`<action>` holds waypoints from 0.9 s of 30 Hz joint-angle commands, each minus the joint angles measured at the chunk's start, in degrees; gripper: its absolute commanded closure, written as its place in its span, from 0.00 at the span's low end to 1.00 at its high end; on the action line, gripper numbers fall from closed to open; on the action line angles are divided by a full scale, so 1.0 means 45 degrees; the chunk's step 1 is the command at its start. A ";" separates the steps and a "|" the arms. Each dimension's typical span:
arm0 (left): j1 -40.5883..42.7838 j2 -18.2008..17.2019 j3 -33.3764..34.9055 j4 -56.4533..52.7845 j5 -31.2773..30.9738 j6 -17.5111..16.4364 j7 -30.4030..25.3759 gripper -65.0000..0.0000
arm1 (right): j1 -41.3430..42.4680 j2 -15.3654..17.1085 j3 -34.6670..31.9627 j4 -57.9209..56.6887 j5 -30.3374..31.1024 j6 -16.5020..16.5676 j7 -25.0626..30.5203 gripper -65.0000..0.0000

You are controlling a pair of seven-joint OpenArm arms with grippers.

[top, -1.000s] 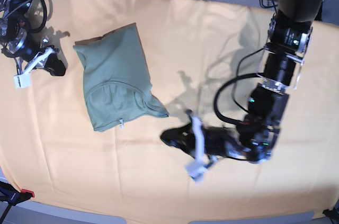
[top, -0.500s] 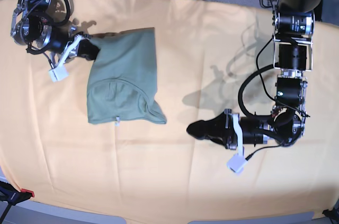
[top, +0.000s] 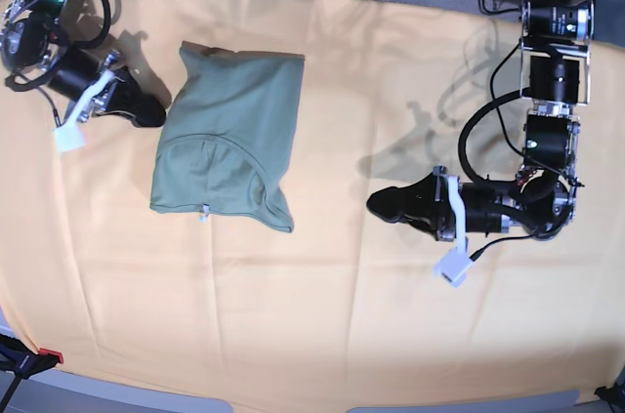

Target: Fold the T-shirt properly

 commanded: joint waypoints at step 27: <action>1.1798 -0.3162 -0.6159 1.0928 -0.0318 0.1093 0.0037 1.00 | -0.8315 -0.1802 0.6339 0.8330 0.0216 0.0027 -0.0144 1.00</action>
